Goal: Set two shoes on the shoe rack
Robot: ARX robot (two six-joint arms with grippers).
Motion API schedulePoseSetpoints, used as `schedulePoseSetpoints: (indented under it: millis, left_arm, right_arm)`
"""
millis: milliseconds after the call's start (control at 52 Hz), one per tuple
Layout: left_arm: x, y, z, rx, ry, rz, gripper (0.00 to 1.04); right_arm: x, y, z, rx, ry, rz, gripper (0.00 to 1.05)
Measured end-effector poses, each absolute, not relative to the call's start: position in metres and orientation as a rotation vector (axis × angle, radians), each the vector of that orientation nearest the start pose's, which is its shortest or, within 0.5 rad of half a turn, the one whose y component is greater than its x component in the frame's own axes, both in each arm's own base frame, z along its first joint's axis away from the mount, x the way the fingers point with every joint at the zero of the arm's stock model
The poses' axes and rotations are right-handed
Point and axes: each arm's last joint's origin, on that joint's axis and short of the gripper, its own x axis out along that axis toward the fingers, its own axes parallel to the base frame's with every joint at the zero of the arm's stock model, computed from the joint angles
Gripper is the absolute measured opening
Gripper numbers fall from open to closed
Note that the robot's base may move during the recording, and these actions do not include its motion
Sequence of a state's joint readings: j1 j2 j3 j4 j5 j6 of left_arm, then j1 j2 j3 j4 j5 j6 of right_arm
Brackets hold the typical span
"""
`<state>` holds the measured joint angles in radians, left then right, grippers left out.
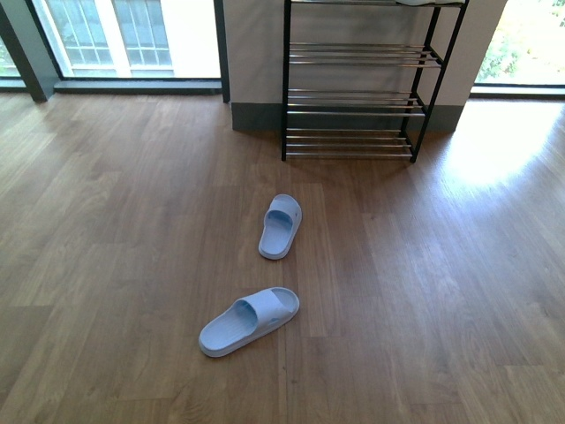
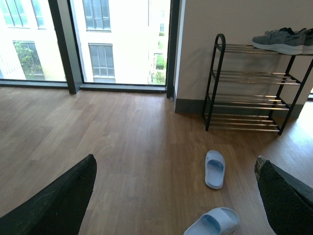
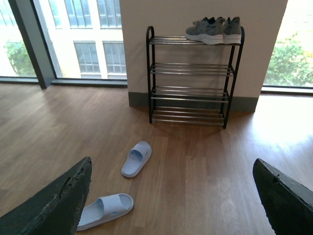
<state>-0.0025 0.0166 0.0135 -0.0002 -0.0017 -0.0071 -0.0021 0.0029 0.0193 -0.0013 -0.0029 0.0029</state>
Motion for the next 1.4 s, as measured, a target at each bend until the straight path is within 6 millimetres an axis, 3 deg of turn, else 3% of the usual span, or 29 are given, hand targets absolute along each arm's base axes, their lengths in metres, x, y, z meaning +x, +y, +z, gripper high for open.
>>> schedulePoseSetpoints:
  millis: [1405]
  left_arm:
    - [0.0979,-0.0002,0.1668,-0.007,0.004,-0.002,0.95]
  right_arm:
    - [0.0967,-0.0001,0.1697,0.003,-0.015,0.000,0.96]
